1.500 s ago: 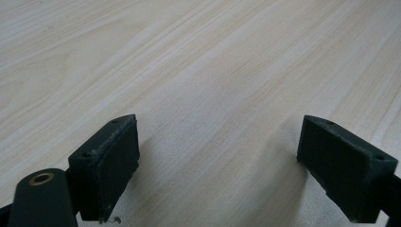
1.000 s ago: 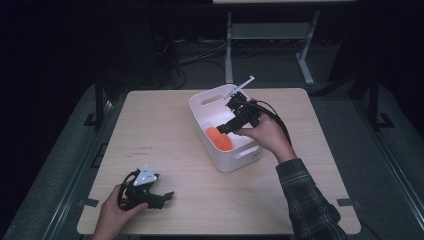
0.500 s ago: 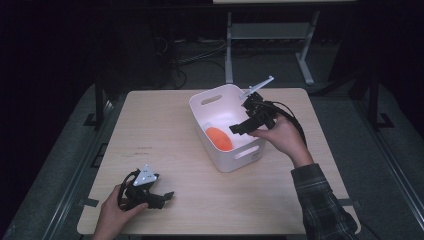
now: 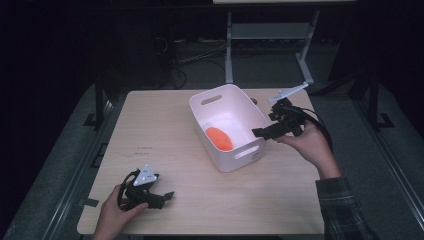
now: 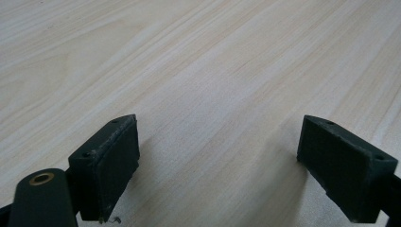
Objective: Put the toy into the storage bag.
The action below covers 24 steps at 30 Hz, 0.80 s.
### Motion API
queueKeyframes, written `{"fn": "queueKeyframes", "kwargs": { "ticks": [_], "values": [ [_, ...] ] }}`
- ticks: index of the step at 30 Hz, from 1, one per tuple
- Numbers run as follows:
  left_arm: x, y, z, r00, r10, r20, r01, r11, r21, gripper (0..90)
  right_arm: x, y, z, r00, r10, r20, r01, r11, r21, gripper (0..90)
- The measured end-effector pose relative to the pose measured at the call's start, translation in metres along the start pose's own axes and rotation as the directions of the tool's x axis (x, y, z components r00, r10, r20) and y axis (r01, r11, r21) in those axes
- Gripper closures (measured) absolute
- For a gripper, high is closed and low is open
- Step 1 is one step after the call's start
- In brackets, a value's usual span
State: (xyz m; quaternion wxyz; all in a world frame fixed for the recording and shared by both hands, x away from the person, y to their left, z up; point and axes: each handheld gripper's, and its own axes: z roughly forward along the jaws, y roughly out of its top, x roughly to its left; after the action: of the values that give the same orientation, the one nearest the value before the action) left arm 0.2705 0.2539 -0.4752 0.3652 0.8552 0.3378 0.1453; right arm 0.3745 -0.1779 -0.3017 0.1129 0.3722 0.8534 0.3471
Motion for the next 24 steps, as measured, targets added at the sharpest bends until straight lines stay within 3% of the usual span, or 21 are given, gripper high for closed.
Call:
{"fn": "queueKeyframes", "kwargs": {
  "ticks": [7,11,24],
  "values": [
    [0.000,0.000,0.000,1.0000,0.000,0.000,0.000,1.0000,0.000,12.8,-0.007,-0.019,-0.013,0.9998,0.019,0.008,-0.019,0.9997,-0.015,13.8],
    [0.000,0.000,0.000,1.0000,0.000,0.000,0.000,1.0000,0.001,12.8,-0.010,-0.038,-0.019,0.9991,0.042,0.002,-0.042,0.9989,-0.023,13.6],
    [0.000,0.000,0.000,1.0000,0.001,0.000,-0.001,1.0000,0.000,12.8,-0.009,-0.091,-0.009,0.9987,0.051,0.003,-0.051,0.9987,-0.004,9.6]
  ]
}}
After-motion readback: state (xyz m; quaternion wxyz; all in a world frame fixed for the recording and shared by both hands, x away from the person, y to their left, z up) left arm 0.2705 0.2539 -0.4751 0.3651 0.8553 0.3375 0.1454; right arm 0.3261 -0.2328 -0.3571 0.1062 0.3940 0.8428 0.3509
